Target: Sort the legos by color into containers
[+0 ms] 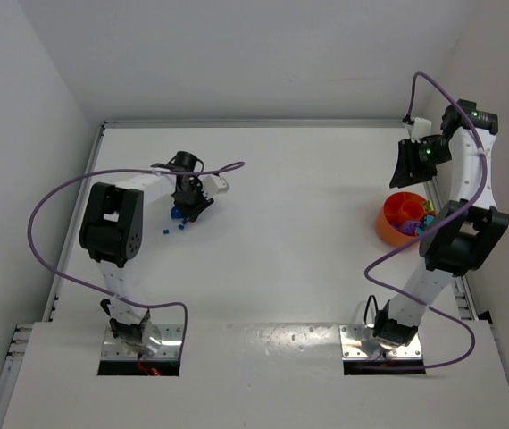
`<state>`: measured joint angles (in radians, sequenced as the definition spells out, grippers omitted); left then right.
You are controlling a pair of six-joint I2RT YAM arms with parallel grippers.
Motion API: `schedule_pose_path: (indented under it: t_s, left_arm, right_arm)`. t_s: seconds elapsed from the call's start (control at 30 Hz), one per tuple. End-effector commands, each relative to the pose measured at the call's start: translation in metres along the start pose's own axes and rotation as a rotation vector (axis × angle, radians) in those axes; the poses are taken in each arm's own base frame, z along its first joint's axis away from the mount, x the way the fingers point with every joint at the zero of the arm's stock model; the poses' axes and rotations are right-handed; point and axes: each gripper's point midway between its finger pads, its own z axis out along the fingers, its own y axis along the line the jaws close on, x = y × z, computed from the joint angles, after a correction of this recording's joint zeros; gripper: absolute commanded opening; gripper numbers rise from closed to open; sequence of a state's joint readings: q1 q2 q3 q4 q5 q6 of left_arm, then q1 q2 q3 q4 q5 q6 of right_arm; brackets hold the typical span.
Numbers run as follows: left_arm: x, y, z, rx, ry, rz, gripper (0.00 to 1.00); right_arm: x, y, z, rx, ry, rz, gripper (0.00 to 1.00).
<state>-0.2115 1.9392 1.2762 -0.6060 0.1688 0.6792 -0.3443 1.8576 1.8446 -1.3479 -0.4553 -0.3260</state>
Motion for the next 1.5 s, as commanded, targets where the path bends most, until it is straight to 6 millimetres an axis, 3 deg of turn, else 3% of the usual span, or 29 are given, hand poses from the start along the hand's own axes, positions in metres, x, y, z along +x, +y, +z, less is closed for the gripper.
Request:
schedule_pose_path:
  t_s: [0.0, 0.23, 0.43, 0.7, 0.97, 1.03, 1.17, 1.27, 1.33, 1.47]
  left_arm:
    - [0.063, -0.042, 0.014, 0.141, 0.189, -0.07, 0.36]
    - [0.075, -0.057, 0.014, 0.17, 0.205, -0.086, 0.41]
    - [0.069, -0.053, 0.015, 0.169, 0.193, -0.096, 0.26]
    - [0.049, -0.048, 0.029, 0.183, 0.172, -0.095, 0.3]
    - [0.042, -0.048, 0.031, 0.178, 0.165, -0.115, 0.23]
    - [0.041, -0.053, 0.03, 0.204, 0.158, -0.12, 0.17]
    - [0.015, -0.056, 0.01, 0.232, 0.026, -0.054, 0.08]
    - [-0.009, -0.062, -0.007, 0.256, -0.086, -0.006, 0.03]
    - [-0.035, -0.07, -0.03, 0.277, -0.204, 0.031, 0.01]
    - [-0.069, -0.111, -0.08, 0.395, -0.395, 0.066, 0.0]
  right_arm:
    - [-0.002, 0.019, -0.02, -0.014, -0.033, -0.028, 0.3]
    - [-0.005, 0.019, -0.019, -0.023, -0.037, -0.028, 0.3]
    - [-0.003, 0.02, -0.019, -0.026, -0.03, -0.024, 0.29]
    - [-0.003, 0.019, -0.019, -0.026, -0.03, -0.033, 0.29]
    - [-0.002, 0.024, -0.02, -0.043, -0.038, -0.033, 0.25]
    - [-0.003, 0.026, -0.02, -0.053, -0.044, -0.033, 0.25]
    - [0.011, 0.05, -0.008, -0.151, -0.021, -0.033, 0.25]
    - [0.024, 0.087, 0.001, -0.299, -0.017, -0.039, 0.27]
    - [0.03, 0.113, 0.009, -0.426, -0.017, -0.04, 0.33]
    - [0.034, 0.157, 0.011, -0.628, -0.035, -0.04, 0.36]
